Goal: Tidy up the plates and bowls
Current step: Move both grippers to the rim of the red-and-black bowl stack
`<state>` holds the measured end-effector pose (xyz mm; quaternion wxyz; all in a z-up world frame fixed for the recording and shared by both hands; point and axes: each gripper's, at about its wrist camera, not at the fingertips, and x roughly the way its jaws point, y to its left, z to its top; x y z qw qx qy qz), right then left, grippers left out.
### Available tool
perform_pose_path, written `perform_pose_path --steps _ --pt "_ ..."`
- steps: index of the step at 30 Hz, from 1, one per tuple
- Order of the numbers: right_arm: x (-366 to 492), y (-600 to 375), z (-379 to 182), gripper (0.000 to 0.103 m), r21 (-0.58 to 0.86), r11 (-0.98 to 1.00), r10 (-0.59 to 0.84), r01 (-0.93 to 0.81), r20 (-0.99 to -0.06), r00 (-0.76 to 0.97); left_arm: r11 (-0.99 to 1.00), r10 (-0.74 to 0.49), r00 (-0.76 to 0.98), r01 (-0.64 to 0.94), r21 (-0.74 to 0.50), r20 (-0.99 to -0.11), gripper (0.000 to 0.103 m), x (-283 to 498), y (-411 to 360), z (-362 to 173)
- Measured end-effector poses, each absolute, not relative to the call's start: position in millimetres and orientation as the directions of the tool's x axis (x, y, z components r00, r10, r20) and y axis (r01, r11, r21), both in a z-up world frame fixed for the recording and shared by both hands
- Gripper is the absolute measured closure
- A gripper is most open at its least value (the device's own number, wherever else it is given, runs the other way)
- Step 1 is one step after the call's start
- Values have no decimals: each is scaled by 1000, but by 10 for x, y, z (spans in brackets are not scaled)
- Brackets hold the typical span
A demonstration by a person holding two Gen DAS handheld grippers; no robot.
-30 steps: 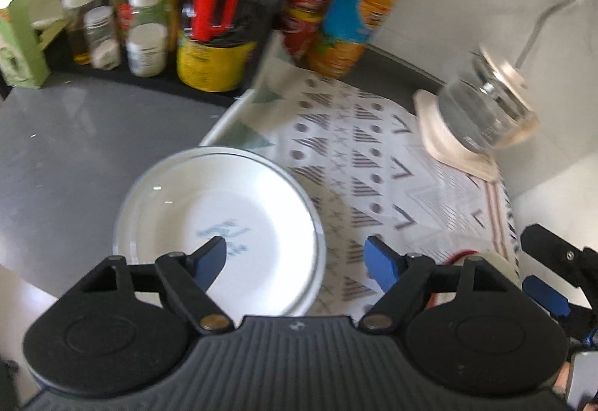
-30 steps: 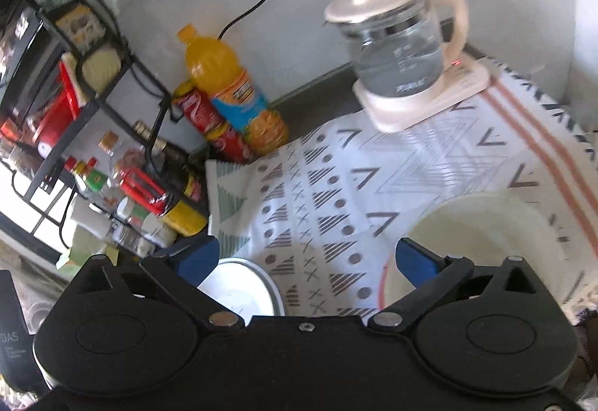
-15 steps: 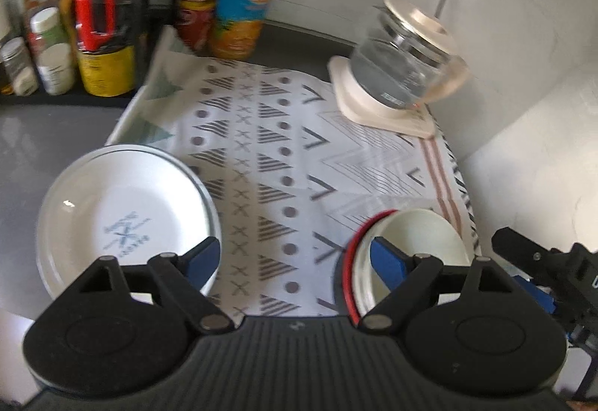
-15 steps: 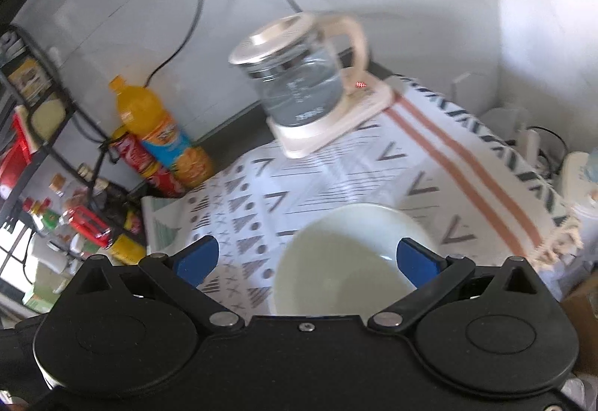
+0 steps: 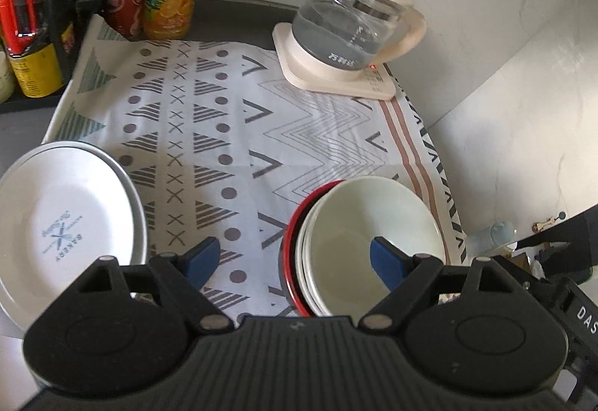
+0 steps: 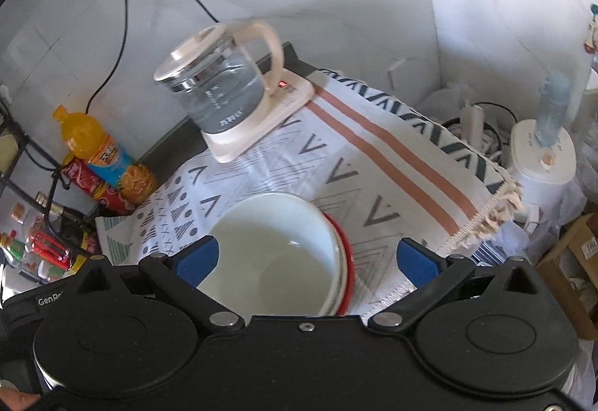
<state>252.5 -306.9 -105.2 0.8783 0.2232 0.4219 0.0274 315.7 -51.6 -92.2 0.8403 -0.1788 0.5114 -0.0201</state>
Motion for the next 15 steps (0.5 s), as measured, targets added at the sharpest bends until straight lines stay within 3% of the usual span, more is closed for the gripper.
perform_pose_path --steps 11,15 --pt "2533 -3144 -1329 2 418 880 206 225 -764 612 926 -263 420 -143 -349 -869 18 3310 -544 -1244" --pt "2580 -3123 -1476 6 406 875 189 263 -788 586 924 -280 376 -145 -355 -883 20 3409 -550 -1409"
